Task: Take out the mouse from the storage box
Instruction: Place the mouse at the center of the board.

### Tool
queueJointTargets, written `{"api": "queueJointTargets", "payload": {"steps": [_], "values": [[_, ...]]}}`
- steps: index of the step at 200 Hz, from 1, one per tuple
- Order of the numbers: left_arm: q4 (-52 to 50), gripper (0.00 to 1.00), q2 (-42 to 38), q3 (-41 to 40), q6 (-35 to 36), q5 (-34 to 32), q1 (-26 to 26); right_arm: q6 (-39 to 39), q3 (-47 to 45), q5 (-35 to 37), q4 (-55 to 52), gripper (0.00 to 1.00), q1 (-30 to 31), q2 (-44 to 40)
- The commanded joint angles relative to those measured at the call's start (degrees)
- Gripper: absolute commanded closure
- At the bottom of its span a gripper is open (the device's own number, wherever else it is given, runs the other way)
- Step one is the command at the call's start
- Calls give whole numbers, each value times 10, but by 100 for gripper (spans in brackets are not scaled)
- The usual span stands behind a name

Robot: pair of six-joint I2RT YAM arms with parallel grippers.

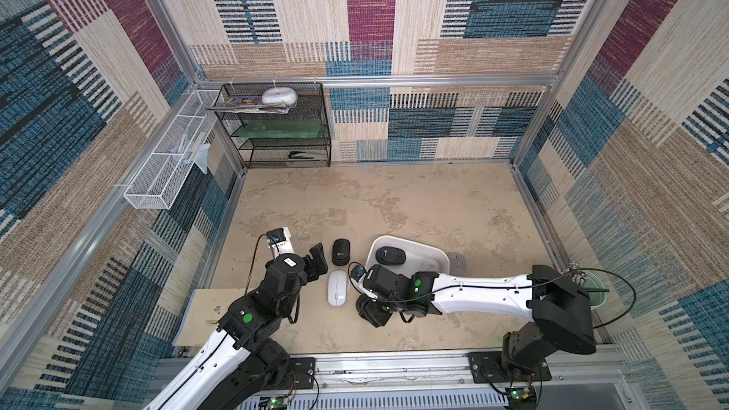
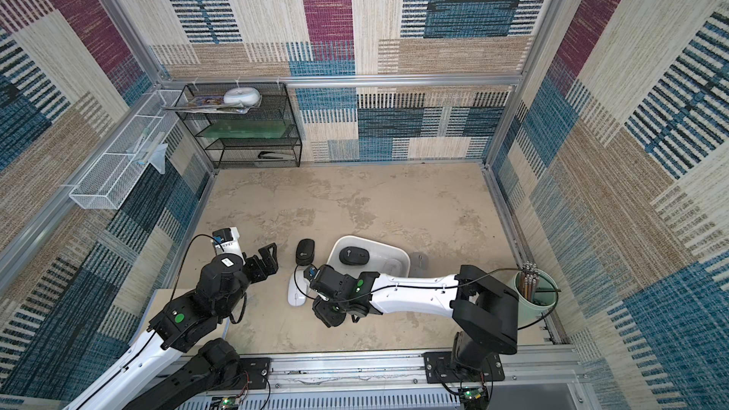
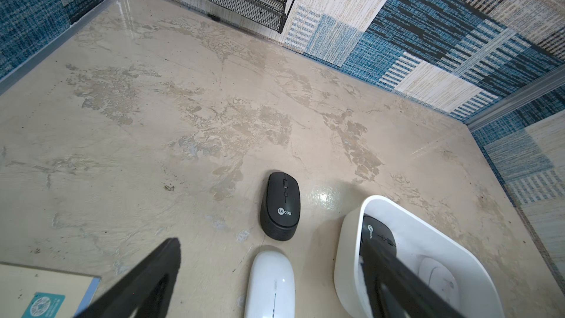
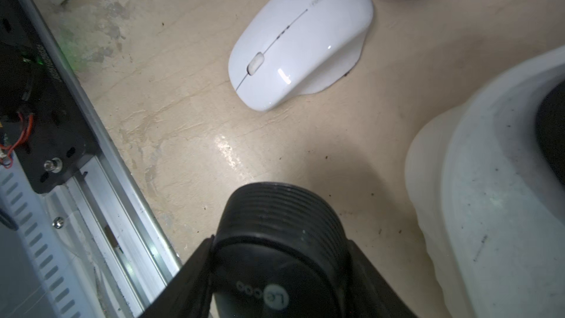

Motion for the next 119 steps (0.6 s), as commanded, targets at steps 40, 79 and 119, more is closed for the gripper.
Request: {"api": "queueJointTargets", "payload": {"steps": [40,79,119], "values": [[-14,2,-29,-3,7,-27,0,-16,21,-4,14,57,8,58],[-12,1,-27,-3,7,-32,1,-19,24,-5,16,53,8,73],[-3,1,-17,-8,6,-28,1,-16,28,8,10,41,8,86]]}}
